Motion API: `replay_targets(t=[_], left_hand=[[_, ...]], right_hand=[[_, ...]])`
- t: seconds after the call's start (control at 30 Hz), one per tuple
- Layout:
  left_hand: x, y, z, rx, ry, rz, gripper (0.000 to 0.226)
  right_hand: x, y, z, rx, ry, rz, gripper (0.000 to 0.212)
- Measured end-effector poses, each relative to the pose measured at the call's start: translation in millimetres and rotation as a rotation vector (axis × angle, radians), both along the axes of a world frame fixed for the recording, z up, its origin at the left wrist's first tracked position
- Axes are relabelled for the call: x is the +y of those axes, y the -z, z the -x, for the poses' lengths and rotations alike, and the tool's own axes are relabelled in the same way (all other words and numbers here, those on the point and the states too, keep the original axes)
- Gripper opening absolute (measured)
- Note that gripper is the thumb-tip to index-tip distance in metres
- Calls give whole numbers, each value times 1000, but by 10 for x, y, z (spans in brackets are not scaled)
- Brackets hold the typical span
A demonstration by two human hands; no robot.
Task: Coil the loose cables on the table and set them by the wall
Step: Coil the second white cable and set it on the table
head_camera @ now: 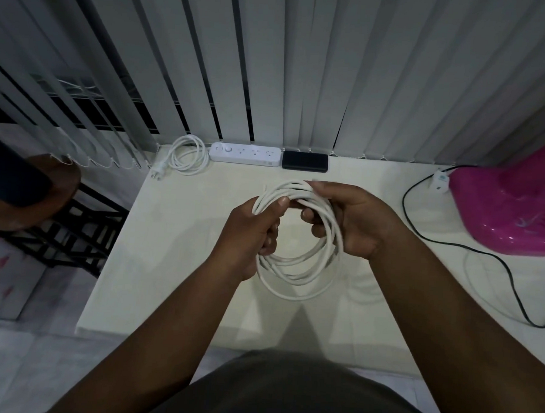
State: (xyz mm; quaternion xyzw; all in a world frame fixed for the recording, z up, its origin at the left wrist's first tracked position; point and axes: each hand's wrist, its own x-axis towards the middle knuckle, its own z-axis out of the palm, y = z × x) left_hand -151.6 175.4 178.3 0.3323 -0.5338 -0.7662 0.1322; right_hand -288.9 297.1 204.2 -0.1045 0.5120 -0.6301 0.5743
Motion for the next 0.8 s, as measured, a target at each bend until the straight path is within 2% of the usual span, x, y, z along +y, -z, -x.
replay_targets(t=[0.07,0.2,0.27,0.43,0.57,0.7,0.8], left_hand=[[-1,-18,0,21,9,23,19],[30,-45,28,79,46,-20,23],[44,-46,26,123,68,-124,26],[-44,-70,-37,267,98,-502,33],[-81,-84,-114,285,131,-583,35],[-28,-88,-140,279,128,-623,36],[71,-109,-98,281,152,-628,37]], right_hand=[[3,6,12,-47,45,-4,46],[-25,44,10,-11,194,-15,24],[-7,61,56,6,334,-4,20],[179,167,317,61,704,-20,24],[410,231,547,106,921,-18,28],[421,243,551,144,978,46,26],[311,251,411,99,956,150,21]])
